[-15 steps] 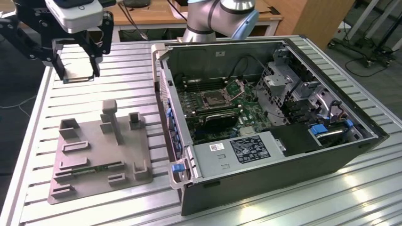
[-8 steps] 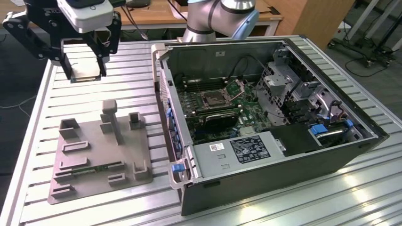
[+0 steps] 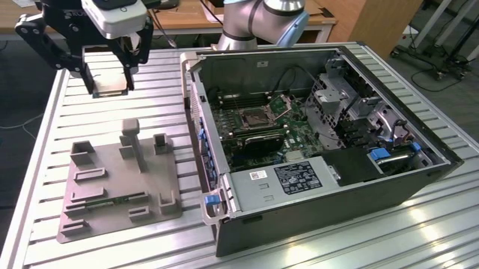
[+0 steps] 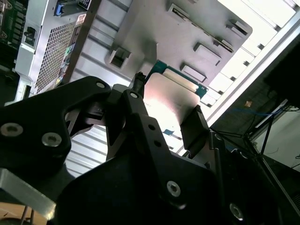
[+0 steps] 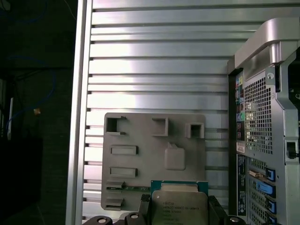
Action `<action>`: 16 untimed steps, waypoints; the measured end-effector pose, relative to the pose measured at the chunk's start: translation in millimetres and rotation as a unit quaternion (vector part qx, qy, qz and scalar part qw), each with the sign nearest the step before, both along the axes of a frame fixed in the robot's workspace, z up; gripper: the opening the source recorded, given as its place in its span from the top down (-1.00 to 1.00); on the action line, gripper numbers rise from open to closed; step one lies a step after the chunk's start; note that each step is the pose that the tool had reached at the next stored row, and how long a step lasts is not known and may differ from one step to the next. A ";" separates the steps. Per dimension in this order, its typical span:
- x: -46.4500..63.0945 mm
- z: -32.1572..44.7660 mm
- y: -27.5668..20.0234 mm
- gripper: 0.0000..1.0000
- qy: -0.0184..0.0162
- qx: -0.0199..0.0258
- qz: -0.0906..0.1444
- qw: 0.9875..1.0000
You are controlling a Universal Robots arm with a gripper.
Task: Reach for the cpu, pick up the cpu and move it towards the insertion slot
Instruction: 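Pick up the cpu and move it towards the insertion slot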
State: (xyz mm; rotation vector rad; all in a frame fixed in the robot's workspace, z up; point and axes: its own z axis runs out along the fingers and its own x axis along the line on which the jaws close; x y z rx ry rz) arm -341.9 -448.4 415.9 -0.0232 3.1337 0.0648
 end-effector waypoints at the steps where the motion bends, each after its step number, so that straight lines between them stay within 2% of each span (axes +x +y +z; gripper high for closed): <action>1: 1.2 0.0 0.0 -0.09 0.000 0.000 0.000 1.000; 16: 20.4 -0.3 0.0 -0.09 0.000 0.000 0.000 1.000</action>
